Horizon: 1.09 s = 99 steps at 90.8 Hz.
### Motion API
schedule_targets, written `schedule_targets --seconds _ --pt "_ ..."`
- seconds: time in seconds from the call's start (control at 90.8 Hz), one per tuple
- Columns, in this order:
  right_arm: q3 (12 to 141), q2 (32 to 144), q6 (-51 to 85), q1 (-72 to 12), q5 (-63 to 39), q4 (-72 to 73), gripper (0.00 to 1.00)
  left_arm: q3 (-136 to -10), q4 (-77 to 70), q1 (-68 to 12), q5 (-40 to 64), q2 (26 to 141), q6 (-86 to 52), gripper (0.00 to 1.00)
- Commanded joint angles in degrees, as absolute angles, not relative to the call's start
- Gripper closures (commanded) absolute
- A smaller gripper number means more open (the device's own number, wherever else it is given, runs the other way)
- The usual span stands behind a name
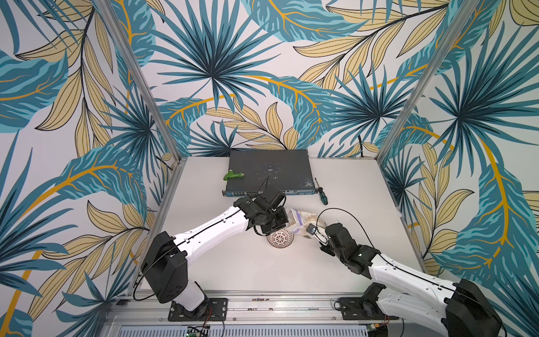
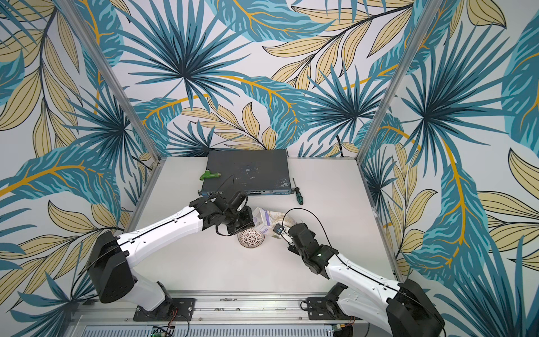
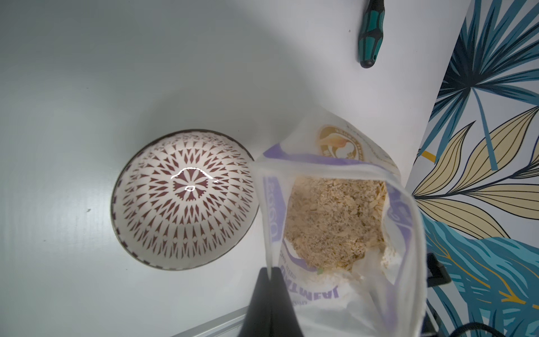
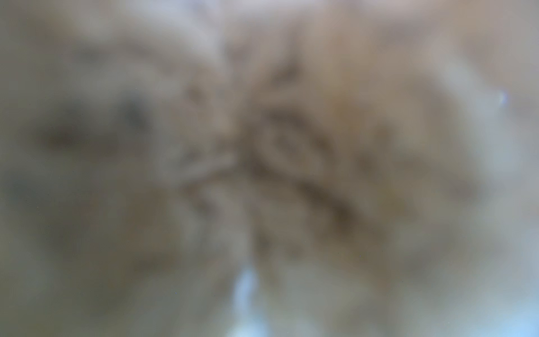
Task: Pour the oats into the breakfast bowl
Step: Pour the oats into the bowl.
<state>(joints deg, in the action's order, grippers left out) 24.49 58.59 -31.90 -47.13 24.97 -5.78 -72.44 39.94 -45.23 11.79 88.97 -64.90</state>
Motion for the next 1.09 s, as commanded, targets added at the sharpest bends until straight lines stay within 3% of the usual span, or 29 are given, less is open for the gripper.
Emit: schedule_targets --seconds 0.0,0.198,0.408,0.793,1.08 --pt "26.9 56.8 -29.7 -46.7 29.3 -4.9 1.00 -72.5 40.2 -47.2 14.9 89.1 -64.6 1.00" --pt "25.8 54.7 -29.6 -46.9 28.2 -5.5 1.00 -73.8 41.4 -47.7 14.4 89.8 -63.1 1.00" --pt "25.2 54.6 -30.0 -47.4 28.3 -5.7 1.00 -75.0 41.5 -47.8 15.5 90.6 -62.8 0.83" --pt "25.2 54.7 -31.9 -48.1 29.6 -5.0 1.00 -77.7 41.4 -48.1 18.9 92.1 -63.1 0.70" --pt "25.6 53.3 -32.8 -48.3 30.2 -5.7 1.00 -77.2 41.7 -48.3 18.9 91.6 -62.9 0.69"
